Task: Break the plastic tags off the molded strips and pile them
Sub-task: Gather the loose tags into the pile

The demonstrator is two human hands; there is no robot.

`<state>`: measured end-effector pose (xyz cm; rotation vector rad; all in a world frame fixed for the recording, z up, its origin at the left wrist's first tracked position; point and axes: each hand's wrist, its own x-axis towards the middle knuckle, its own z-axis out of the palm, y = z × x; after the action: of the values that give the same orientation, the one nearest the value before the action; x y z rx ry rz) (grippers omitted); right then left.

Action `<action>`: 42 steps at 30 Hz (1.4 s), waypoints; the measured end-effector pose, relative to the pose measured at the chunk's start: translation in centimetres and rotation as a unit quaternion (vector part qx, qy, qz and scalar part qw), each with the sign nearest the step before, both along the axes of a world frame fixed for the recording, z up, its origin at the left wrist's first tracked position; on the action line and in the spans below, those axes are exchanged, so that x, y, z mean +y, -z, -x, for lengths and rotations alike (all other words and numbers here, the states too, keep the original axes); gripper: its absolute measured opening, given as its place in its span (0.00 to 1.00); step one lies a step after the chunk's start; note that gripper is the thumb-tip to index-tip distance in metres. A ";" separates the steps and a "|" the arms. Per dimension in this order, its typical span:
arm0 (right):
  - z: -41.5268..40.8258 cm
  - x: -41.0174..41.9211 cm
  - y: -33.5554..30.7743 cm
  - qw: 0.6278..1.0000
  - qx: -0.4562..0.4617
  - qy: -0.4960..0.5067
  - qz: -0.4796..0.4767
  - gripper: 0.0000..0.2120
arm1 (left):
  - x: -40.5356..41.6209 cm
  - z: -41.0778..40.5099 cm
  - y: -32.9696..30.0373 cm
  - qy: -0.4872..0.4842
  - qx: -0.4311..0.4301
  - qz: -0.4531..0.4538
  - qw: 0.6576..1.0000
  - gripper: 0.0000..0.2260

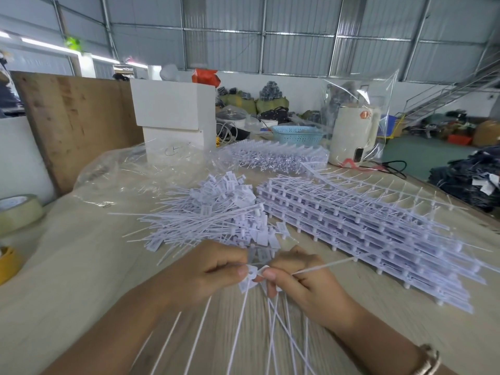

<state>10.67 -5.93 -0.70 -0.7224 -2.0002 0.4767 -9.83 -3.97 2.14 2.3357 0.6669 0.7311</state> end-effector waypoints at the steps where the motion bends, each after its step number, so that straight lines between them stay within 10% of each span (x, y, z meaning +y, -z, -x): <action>1: 0.0 0.1 0.0 1.000 0.002 -0.006 0.000 0.15 | 0.0 0.0 0.1 0.001 -0.003 0.004 1.000 0.14; 11: -3.1 0.0 -0.6 0.993 0.048 0.101 0.025 0.10 | 1.5 3.1 0.4 -0.087 -0.099 0.079 0.988 0.14; 19: -1.1 0.7 0.5 0.930 -0.299 0.203 -0.070 0.22 | 1.1 0.5 1.4 -0.156 0.092 -0.131 0.975 0.06; 26: -1.1 -0.2 -0.1 0.936 -0.288 0.199 -0.028 0.31 | 0.6 -0.6 1.6 -0.193 0.090 -0.105 0.971 0.03; 33: -0.1 -0.1 -0.4 0.893 -0.266 0.261 -0.253 0.17 | -0.3 -2.3 1.5 -0.138 -0.004 -0.008 0.990 0.02; 42: -0.9 0.3 -0.1 0.892 -0.209 0.287 -0.279 0.12 | 0.7 -0.8 1.4 -0.178 0.057 -0.096 0.978 0.10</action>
<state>11.56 -5.64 -0.62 -1.0396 -2.0236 -0.6345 -9.00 -3.31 0.72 2.4773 1.1323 0.8530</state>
